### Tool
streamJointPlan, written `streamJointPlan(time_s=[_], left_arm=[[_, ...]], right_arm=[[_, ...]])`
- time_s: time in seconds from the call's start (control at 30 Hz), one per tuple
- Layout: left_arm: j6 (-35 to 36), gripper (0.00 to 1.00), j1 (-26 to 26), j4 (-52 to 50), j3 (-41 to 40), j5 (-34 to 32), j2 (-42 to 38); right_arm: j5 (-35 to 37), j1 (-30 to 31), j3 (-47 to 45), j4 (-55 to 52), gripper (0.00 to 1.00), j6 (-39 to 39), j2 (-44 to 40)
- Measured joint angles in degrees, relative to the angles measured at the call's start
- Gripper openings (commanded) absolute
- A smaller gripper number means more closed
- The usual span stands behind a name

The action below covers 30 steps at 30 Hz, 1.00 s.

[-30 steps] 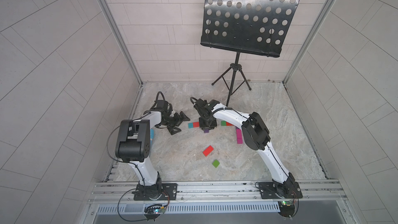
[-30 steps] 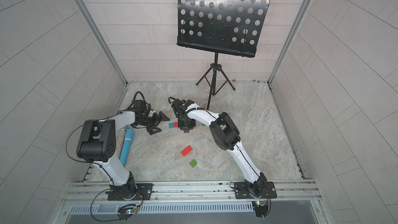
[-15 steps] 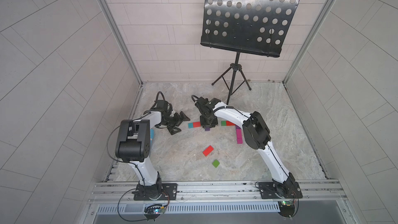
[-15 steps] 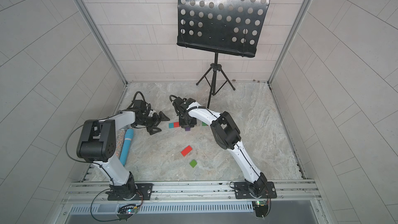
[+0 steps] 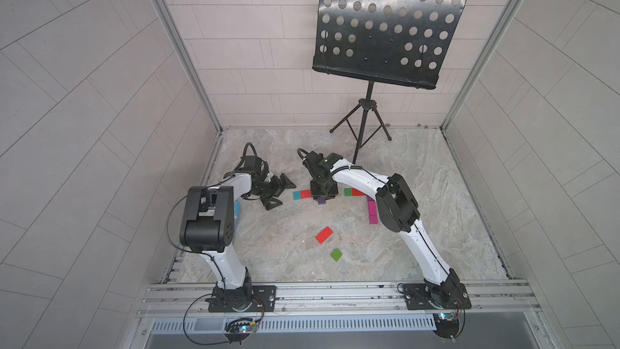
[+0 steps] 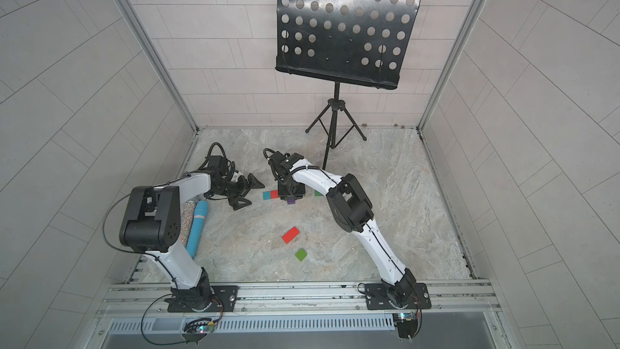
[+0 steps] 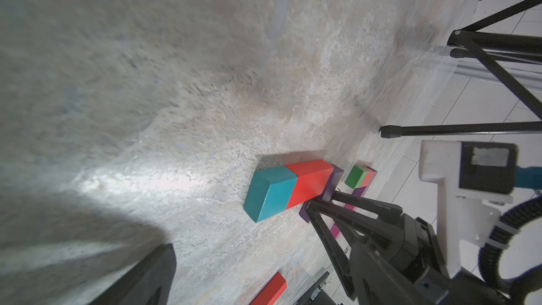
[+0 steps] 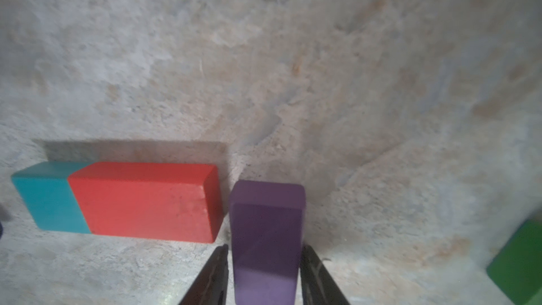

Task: Assemble the number 7 with building blocks
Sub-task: Adjust the building block at the center of the board.

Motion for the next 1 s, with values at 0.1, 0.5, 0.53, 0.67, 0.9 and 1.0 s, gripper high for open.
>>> streamJointPlan(time_s=[0.1, 0.5, 0.53, 0.67, 0.9, 1.0], left_arm=[[0.0, 1.0, 0.0, 0.0, 0.0, 0.0, 0.0], [0.07, 0.99, -0.02, -0.59, 0.7, -0.07, 0.0], [0.09, 0.98, -0.11, -0.72, 1.05, -0.04, 0.0], [0.7, 0.94, -0.72, -1.27, 2.71, 0.02, 0.09], [1.88, 0.88, -2.71, -1.99, 4.61, 0.02, 1.4], [2.12, 0.86, -3.41, -2.38, 4.94, 0.02, 2.43]], right_arm=[[-0.15, 0.0, 0.0, 0.02, 0.5, 0.13, 0.0], [0.81, -0.66, -4.68, 2.95, 0.46, 0.7, -6.67], [0.63, -1.03, -5.9, 3.82, 0.45, 0.79, -8.11], [-1.7, -3.82, -11.78, 9.14, 0.41, 0.87, -12.76], [-9.09, -8.02, -20.37, 18.69, 0.41, 0.85, -13.94], [-11.72, -8.02, -22.64, 21.49, 0.41, 0.92, -13.94]])
